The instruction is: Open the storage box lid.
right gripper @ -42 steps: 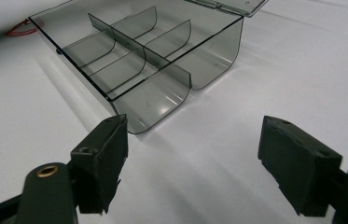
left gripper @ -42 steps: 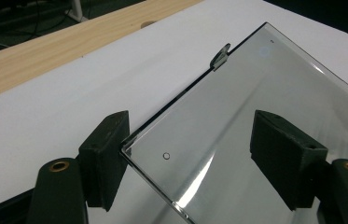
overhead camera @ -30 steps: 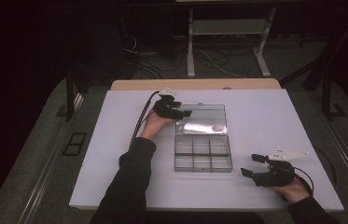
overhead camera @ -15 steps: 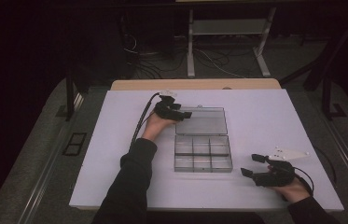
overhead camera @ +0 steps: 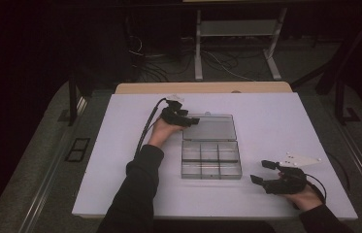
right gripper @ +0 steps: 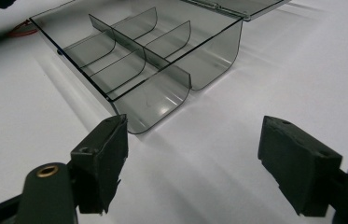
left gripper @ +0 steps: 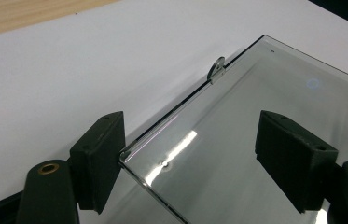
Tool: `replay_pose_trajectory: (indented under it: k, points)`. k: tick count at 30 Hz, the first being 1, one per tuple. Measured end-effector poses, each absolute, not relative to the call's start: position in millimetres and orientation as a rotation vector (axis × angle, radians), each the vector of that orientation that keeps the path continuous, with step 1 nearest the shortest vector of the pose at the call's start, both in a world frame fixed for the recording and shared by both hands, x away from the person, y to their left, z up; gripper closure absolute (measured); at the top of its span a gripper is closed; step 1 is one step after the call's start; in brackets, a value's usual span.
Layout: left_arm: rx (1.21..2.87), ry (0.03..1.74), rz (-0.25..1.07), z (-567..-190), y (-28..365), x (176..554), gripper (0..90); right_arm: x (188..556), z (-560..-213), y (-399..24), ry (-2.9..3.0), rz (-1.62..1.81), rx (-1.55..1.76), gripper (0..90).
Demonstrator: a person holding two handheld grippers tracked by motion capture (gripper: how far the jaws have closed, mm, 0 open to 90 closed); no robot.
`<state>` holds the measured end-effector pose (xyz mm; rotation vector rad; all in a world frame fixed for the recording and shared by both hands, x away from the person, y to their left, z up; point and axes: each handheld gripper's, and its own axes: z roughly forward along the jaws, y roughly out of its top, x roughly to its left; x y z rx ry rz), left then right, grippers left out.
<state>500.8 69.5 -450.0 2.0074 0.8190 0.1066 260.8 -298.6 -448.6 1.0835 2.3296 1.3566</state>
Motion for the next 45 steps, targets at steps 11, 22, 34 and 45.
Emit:
replay_pose_trajectory:
  k: [11,22,34,45]
  points:
    - [2.025,0.826,0.101,-452.9,69.7,501.4,24.2,260.7,-448.6,-298.8,2.329,1.357,1.084,23.7]
    - [2.009,0.841,0.093,-458.0,68.0,501.0,24.6,260.6,-448.5,-299.0,2.330,1.358,1.080,23.7]
    - [2.036,0.842,0.120,-456.6,67.4,500.6,25.5,260.5,-448.2,-299.2,2.329,1.358,1.081,23.7]
    - [2.023,0.809,0.179,-429.8,69.1,489.7,25.7,260.4,-448.1,-299.1,2.329,1.359,1.081,23.7]
